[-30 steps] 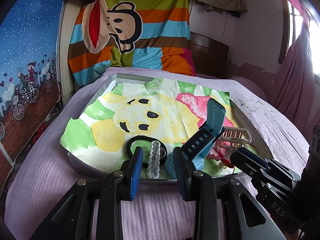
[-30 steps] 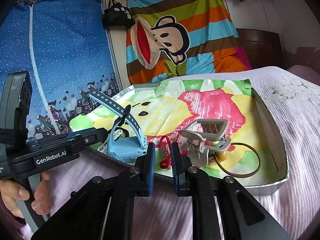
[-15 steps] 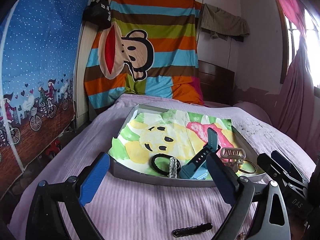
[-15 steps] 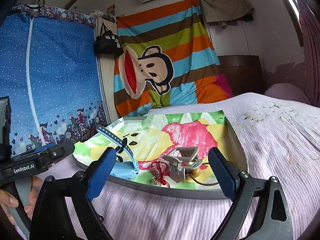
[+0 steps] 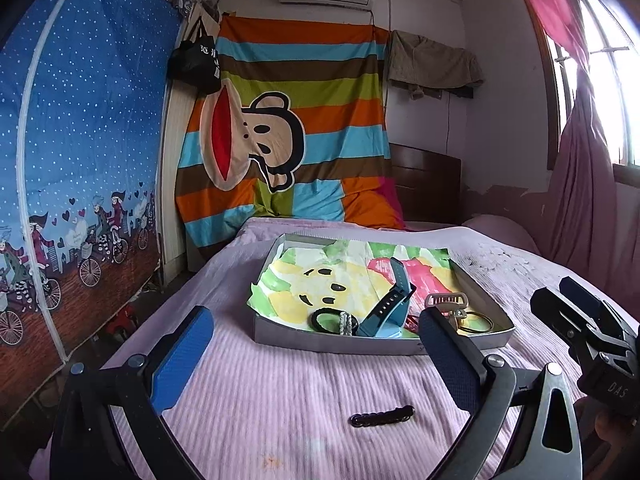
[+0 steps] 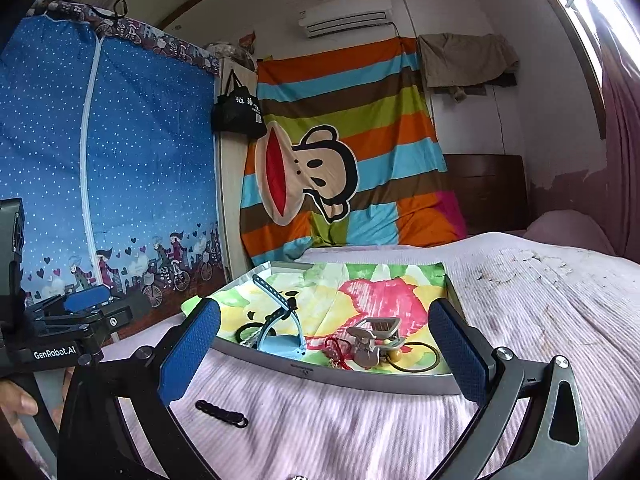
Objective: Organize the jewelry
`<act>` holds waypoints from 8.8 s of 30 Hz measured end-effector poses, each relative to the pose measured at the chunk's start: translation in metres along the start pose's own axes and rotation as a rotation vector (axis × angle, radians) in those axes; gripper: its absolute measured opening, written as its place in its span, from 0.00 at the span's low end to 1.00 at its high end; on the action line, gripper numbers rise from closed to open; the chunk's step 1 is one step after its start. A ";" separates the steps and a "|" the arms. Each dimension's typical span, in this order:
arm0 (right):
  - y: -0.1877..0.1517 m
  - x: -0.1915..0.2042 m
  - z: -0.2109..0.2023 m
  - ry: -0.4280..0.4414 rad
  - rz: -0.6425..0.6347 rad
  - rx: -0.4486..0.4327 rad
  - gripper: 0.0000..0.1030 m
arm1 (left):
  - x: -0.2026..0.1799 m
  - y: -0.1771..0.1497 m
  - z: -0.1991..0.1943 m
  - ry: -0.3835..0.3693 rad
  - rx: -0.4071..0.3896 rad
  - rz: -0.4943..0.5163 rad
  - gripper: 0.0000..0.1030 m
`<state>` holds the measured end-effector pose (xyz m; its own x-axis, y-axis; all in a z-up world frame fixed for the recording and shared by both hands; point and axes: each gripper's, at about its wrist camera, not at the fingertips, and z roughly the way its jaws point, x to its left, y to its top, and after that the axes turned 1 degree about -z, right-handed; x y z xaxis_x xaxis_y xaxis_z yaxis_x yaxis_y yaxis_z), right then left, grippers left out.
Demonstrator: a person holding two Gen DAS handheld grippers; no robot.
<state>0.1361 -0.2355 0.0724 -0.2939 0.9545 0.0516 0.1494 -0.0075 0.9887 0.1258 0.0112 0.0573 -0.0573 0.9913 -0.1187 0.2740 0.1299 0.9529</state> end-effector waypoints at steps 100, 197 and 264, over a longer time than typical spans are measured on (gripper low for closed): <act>-0.105 -0.028 0.053 0.077 0.136 0.592 0.13 | -0.073 -0.071 0.079 -0.345 0.573 0.342 0.13; -0.052 -0.015 0.182 0.150 0.053 0.428 0.13 | -0.005 0.001 0.168 -0.164 0.442 -0.022 0.03; -0.016 -0.034 0.061 -0.029 0.081 0.123 0.99 | 0.003 0.005 0.052 0.012 0.060 -0.049 1.00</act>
<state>0.2008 -0.2495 0.0465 -0.2491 0.9604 0.1250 0.2862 -0.0503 0.9568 0.1768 0.0162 0.0472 -0.0830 0.9834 -0.1612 0.3277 0.1797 0.9275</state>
